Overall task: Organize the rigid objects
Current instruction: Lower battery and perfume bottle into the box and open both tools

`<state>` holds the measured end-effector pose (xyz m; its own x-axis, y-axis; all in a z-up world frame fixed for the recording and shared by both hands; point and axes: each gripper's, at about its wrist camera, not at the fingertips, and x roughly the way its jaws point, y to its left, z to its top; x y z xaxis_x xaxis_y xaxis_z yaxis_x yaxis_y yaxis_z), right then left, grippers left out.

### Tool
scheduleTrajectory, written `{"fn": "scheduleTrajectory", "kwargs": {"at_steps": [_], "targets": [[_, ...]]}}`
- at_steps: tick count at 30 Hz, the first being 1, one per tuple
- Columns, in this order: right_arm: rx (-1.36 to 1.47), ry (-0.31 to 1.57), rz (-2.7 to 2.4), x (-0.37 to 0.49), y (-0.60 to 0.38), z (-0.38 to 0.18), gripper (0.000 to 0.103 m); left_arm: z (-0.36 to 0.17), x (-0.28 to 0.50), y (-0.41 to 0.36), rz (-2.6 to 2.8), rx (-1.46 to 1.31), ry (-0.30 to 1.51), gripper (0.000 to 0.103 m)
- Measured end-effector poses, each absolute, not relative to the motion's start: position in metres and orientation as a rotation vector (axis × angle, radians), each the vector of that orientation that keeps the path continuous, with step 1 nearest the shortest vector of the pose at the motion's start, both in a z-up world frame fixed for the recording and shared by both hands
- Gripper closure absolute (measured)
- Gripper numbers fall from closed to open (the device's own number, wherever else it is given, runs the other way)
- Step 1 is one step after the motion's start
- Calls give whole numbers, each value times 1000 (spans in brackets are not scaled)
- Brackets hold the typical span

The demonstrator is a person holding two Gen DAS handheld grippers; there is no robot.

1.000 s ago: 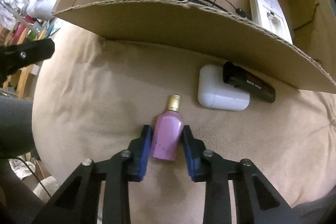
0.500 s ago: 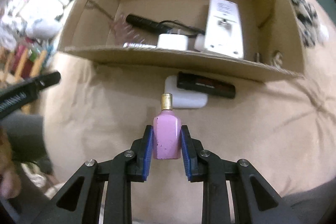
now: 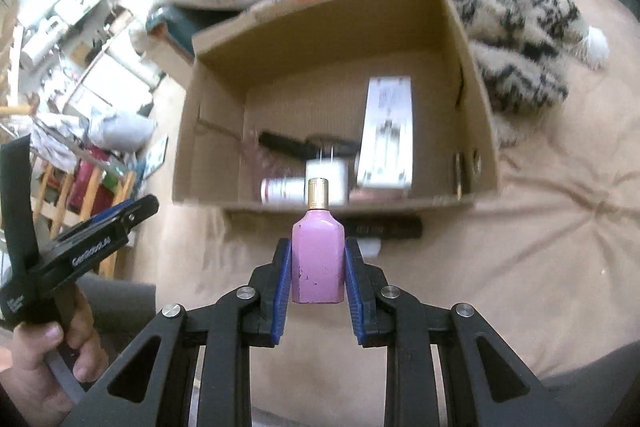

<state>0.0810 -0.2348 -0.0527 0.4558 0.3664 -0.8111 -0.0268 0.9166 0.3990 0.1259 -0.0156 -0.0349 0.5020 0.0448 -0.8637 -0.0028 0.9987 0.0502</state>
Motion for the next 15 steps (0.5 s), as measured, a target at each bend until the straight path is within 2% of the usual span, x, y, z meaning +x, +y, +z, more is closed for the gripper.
{"fn": "scheduleTrajectory", "kwargs": {"at_steps": [7,15], "targets": [[361,1001,226,113,-249,-31,76,-17,148,-39,-28,70,1016,64],[352,983,196,153,-253,-35,76,-21,183,-64,-87,76,1018,64]]}}
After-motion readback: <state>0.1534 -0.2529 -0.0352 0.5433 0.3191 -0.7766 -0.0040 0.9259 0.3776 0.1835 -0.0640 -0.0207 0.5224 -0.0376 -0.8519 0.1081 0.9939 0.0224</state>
